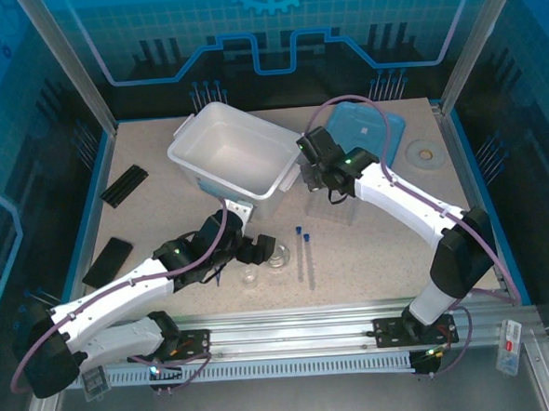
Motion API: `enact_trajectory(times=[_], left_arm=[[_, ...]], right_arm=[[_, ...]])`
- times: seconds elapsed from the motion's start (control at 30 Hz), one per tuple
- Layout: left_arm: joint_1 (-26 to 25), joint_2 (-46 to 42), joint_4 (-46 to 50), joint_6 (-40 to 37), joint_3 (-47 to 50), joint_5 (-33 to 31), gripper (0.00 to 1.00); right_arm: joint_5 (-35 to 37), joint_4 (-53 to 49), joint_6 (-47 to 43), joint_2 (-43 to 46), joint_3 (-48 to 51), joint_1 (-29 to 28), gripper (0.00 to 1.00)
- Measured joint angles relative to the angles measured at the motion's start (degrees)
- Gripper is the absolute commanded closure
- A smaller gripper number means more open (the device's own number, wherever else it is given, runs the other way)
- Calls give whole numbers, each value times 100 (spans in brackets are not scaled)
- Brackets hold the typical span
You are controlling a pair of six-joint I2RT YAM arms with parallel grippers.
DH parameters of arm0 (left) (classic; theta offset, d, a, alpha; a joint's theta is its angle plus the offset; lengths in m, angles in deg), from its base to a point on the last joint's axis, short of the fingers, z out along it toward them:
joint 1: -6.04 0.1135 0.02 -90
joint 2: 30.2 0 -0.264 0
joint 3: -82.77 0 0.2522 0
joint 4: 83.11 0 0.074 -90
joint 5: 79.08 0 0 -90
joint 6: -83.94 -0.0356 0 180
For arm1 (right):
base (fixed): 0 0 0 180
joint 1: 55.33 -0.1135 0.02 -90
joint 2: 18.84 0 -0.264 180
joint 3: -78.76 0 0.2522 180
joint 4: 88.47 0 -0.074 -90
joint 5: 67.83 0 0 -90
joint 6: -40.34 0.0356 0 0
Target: Organize the chemistry lab equipment
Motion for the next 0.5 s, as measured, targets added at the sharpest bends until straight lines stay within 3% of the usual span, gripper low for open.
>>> enact_trajectory(times=[0.5], left_arm=[[0, -2, 0, 0, 0, 2, 5]], right_arm=[[-297, 278, 70, -127, 151, 177, 89]])
